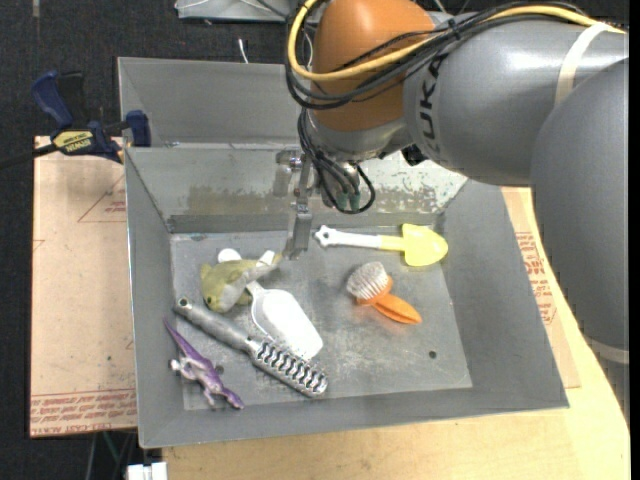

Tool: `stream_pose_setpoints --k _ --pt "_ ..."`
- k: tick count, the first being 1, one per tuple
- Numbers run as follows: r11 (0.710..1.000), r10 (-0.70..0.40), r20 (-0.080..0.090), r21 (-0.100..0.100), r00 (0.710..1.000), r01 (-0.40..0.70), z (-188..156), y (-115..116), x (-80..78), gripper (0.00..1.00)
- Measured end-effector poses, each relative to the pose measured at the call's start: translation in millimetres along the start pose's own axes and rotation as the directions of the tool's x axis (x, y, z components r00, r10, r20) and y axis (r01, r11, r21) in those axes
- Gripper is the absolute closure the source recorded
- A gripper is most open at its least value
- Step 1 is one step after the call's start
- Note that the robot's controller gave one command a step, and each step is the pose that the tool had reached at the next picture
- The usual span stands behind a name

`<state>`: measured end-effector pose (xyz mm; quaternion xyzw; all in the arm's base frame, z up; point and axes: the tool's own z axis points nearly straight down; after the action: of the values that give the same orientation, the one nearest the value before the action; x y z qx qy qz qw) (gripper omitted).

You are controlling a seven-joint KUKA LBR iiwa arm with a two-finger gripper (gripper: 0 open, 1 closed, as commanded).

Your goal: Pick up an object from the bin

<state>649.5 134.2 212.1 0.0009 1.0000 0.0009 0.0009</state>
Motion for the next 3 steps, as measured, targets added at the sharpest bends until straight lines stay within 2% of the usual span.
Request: stream_pose_setpoints --k 1,2,3 --pt "1.0 0.0 0.0 0.0 1.0 0.0 0 0 0.0 0.0" --pt "0.984 -0.18 0.004 -0.002 0.984 0.18 -16 40 16.7 0.0" --pt "1.0 0.01 -0.003 0.0 1.0 -0.01 44 25 23.7 0.0"
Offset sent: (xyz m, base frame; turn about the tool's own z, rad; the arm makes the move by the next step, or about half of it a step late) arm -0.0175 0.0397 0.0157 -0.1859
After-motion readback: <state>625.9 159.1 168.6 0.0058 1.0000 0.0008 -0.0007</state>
